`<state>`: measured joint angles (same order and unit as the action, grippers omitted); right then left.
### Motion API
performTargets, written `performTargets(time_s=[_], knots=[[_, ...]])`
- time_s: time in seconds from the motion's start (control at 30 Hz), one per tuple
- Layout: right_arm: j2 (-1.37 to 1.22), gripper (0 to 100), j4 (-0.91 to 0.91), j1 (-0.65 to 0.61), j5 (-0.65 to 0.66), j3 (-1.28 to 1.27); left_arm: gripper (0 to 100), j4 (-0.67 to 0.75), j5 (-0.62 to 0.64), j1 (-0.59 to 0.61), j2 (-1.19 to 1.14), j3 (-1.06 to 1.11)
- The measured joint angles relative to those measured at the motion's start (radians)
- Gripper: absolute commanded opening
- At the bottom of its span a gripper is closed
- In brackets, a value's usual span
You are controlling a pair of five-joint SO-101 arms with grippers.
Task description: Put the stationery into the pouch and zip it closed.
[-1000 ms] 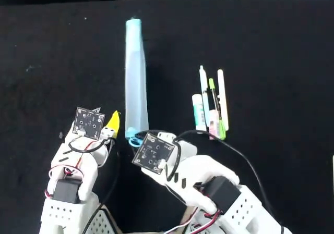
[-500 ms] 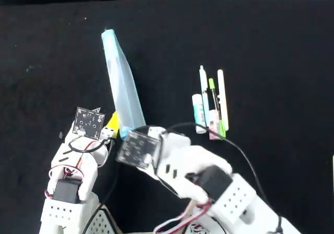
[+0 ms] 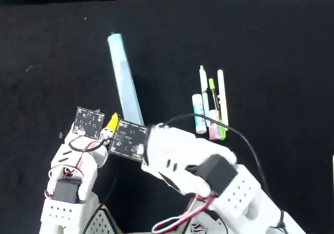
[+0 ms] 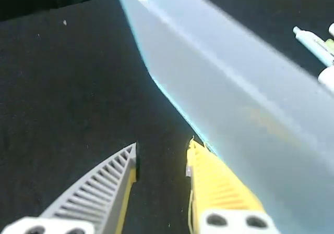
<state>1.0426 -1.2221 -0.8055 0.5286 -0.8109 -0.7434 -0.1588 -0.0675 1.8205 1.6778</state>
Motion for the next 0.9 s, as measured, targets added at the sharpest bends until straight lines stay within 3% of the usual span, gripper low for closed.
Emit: performTargets(time_s=[0.3,0.5,0.67,0.9], knots=[[0.018,1.1,0.014,0.000,0.000,0.000,16,-0.003,0.000,0.000,0.000,-0.006],[0.006,1.1,0.264,0.104,0.000,0.000,16,0.000,0.000,-0.075,0.000,-0.006],[-0.103,1.1,0.387,0.118,0.000,0.000,16,0.044,0.003,-0.161,0.000,-0.003],[-0.184,1.1,0.399,0.121,0.000,0.003,17,0.107,0.160,-0.195,-0.002,0.000]])
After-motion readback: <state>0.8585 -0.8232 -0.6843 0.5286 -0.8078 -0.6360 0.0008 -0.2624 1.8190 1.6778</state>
